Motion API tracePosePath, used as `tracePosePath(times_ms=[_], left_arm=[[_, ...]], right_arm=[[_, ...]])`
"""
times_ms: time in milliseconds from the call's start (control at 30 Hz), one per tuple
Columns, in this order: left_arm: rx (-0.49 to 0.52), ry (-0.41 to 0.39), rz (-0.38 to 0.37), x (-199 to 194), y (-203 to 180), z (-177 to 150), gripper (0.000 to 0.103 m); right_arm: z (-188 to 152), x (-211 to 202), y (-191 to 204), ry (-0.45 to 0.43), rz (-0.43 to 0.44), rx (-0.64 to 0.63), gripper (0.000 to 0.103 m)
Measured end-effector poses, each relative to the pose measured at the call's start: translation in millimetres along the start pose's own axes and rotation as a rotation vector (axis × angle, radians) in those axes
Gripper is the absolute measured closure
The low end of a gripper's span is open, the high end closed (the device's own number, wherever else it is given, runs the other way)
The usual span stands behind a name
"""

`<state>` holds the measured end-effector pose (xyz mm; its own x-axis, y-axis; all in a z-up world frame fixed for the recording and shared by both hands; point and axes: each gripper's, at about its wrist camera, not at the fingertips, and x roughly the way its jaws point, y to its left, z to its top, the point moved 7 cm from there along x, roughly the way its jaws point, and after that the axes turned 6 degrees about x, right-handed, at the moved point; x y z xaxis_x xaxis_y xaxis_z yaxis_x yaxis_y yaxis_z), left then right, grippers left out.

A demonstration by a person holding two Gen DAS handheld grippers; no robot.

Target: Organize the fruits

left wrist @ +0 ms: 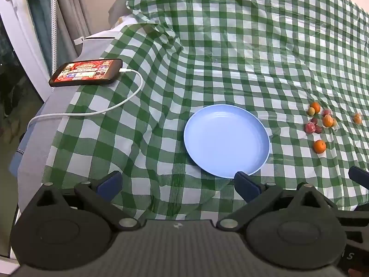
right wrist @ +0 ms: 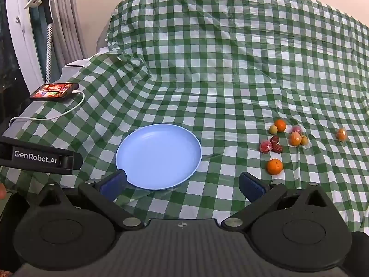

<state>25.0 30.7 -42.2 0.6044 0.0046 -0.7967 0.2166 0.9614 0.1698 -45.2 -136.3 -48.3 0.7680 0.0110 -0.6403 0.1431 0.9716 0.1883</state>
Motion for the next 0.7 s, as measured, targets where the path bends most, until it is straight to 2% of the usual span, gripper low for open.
tracePosePath(times_ms=[700], left_arm=[[0.016,0.010,-0.003,6.3,3.2,-2.9,0.000]], right_arm=[[-1.5,3.0,-1.5,0.006,0.005,0.002,0.001]])
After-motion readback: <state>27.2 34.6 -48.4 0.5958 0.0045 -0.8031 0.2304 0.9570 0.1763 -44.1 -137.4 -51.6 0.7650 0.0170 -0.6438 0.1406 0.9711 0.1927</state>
